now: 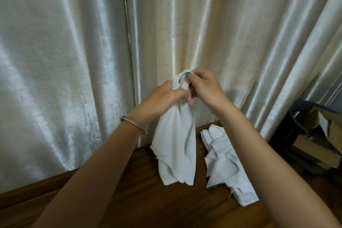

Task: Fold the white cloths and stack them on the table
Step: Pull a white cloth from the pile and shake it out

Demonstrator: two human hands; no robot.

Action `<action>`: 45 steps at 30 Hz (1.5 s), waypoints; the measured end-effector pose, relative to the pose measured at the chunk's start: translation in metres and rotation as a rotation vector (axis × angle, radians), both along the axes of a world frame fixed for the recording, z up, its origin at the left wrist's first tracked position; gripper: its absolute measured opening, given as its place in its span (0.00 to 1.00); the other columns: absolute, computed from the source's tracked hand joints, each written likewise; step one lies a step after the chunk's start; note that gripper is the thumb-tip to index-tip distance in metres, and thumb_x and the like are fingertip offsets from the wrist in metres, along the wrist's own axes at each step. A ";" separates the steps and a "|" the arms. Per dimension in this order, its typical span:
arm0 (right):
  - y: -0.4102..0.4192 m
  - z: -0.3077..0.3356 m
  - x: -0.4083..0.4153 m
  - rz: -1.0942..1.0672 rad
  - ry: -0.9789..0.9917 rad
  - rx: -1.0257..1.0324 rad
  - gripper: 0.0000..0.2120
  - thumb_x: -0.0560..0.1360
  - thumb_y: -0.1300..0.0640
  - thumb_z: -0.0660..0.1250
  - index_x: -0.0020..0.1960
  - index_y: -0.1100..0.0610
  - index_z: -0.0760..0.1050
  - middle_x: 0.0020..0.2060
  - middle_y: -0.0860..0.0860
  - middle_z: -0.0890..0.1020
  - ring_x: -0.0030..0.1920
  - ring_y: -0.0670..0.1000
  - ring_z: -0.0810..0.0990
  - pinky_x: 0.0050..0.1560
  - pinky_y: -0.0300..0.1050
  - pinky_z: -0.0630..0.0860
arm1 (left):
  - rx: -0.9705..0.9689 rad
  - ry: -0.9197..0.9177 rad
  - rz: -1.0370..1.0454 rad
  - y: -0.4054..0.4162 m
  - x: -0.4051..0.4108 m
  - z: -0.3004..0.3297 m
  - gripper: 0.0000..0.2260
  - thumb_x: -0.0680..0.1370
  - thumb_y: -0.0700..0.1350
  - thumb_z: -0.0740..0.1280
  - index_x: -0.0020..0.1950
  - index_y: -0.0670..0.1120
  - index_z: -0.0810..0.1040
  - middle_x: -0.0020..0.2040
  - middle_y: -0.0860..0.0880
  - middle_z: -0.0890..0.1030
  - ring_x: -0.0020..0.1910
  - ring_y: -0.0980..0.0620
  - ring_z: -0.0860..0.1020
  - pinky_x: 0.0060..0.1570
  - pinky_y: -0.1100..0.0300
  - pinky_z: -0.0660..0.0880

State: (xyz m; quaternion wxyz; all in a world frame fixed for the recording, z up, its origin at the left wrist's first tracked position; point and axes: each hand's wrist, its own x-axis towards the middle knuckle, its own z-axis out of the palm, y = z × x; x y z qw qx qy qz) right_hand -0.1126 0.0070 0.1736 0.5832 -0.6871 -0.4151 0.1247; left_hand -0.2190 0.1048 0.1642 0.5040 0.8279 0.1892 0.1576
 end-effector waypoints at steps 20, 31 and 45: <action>-0.147 -0.203 0.197 -0.475 0.316 -0.767 0.08 0.74 0.63 0.64 0.51 0.54 0.76 0.53 0.55 0.80 0.35 0.52 0.84 0.28 0.40 0.68 | 0.193 0.424 0.287 -0.050 0.150 -0.146 0.15 0.79 0.43 0.53 0.60 0.39 0.73 0.61 0.39 0.76 0.59 0.39 0.76 0.57 0.53 0.72; -0.132 -0.260 0.298 -0.714 0.458 -0.770 0.22 0.73 0.44 0.64 0.60 0.58 0.72 0.40 0.51 0.81 0.32 0.51 0.84 0.43 0.49 0.82 | -0.009 0.184 0.583 -0.069 0.235 -0.155 0.13 0.80 0.42 0.52 0.59 0.40 0.72 0.53 0.42 0.77 0.54 0.39 0.76 0.55 0.52 0.71; -0.112 -0.284 0.357 -0.747 0.538 -0.743 0.21 0.63 0.47 0.67 0.54 0.55 0.75 0.45 0.54 0.81 0.41 0.56 0.80 0.41 0.44 0.77 | -0.159 0.184 0.489 -0.075 0.285 -0.177 0.10 0.81 0.45 0.54 0.55 0.42 0.71 0.53 0.43 0.75 0.46 0.50 0.70 0.49 0.58 0.63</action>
